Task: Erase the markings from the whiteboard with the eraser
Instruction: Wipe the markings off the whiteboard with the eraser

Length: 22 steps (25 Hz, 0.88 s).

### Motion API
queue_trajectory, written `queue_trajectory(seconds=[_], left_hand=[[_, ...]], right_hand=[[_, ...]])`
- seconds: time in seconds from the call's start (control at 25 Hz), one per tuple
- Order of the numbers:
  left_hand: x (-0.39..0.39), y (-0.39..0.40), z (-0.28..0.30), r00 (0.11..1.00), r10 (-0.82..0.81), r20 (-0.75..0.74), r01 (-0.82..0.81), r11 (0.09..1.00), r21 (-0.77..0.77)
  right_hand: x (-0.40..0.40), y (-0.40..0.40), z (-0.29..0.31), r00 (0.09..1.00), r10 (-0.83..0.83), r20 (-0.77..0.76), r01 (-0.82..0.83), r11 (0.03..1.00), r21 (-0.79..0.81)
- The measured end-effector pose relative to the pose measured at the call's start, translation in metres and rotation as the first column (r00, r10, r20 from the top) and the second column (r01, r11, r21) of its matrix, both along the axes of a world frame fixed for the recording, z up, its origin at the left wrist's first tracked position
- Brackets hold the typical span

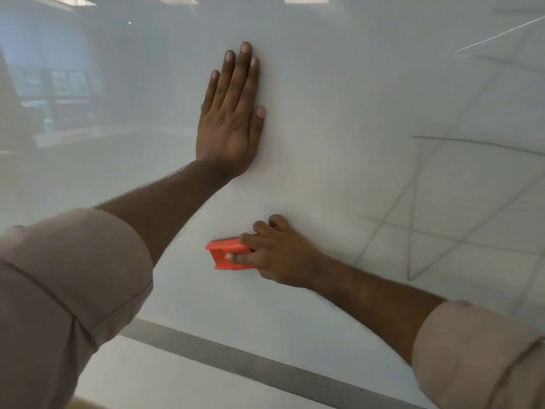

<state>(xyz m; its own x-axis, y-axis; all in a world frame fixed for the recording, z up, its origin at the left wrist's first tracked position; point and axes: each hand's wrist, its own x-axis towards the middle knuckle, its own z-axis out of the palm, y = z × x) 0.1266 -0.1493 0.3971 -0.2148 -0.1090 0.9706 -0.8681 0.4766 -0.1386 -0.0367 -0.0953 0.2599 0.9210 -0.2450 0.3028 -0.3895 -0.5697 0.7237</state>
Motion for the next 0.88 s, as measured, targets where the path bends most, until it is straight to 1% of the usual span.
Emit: queue_trajectory(seconds=[0.08,0.16,0.28,0.36,0.44,0.52,0.6,0.64,0.68,0.72,0.76,0.8,0.84,0.88], left_hand=[[-0.001,0.002,0.0,1.0,-0.005,0.006,0.005,1.0,-0.004],[0.0,0.002,0.001,1.0,-0.008,0.016,0.008,1.0,0.003],[0.001,0.003,0.002,1.0,-0.001,0.018,0.001,1.0,-0.001],[-0.001,0.002,0.001,1.0,0.002,0.026,-0.002,1.0,-0.006],[-0.001,0.0,0.0,1.0,0.013,0.017,-0.013,1.0,-0.016],[-0.003,-0.001,-0.002,1.0,0.012,0.007,-0.012,0.999,-0.03],[-0.005,-0.002,-0.002,1.0,0.011,-0.007,-0.011,1.0,-0.029],[-0.006,-0.002,-0.003,1.0,0.007,-0.016,-0.007,1.0,-0.019],[-0.007,-0.002,-0.003,1.0,0.001,-0.026,-0.002,1.0,-0.006],[-0.008,-0.001,-0.003,0.999,-0.006,-0.035,0.006,1.0,0.008],[-0.009,0.001,-0.004,0.999,-0.014,-0.047,0.015,1.0,0.02],[-0.01,0.002,-0.006,0.998,-0.018,-0.06,0.019,0.999,0.029],[-0.012,0.003,-0.008,0.997,-0.017,-0.077,0.02,0.999,0.035],[-0.016,0.005,-0.009,0.995,-0.013,-0.096,0.017,0.999,0.038]], right_hand=[[-0.013,0.006,-0.01,0.992,0.018,-0.125,-0.012,0.999,0.049],[-0.036,0.018,-0.023,0.978,0.003,-0.209,0.008,0.998,0.055],[-0.093,0.031,-0.024,0.965,-0.002,-0.263,0.01,0.999,0.031],[-0.134,0.041,-0.005,0.967,0.015,-0.254,-0.023,0.999,-0.031],[-0.163,0.052,0.038,0.983,0.012,-0.181,-0.037,0.99,-0.135],[-0.178,0.063,0.101,0.999,-0.032,-0.041,0.019,0.963,-0.269],[-0.182,0.068,0.159,0.978,-0.075,0.195,0.147,0.911,-0.385],[-0.182,0.068,0.179,0.937,-0.084,0.338,0.225,0.888,-0.402],[-0.18,0.067,0.19,0.876,-0.085,0.476,0.293,0.876,-0.384],[-0.176,0.067,0.19,0.808,-0.072,0.585,0.34,0.868,-0.362],[-0.17,0.065,0.18,0.755,-0.048,0.655,0.366,0.859,-0.359],[-0.165,0.062,0.164,0.728,-0.03,0.685,0.371,0.857,-0.358],[-0.16,0.059,0.142,0.736,-0.028,0.676,0.353,0.868,-0.349],[-0.157,0.057,0.116,0.776,-0.041,0.629,0.314,0.89,-0.33]])
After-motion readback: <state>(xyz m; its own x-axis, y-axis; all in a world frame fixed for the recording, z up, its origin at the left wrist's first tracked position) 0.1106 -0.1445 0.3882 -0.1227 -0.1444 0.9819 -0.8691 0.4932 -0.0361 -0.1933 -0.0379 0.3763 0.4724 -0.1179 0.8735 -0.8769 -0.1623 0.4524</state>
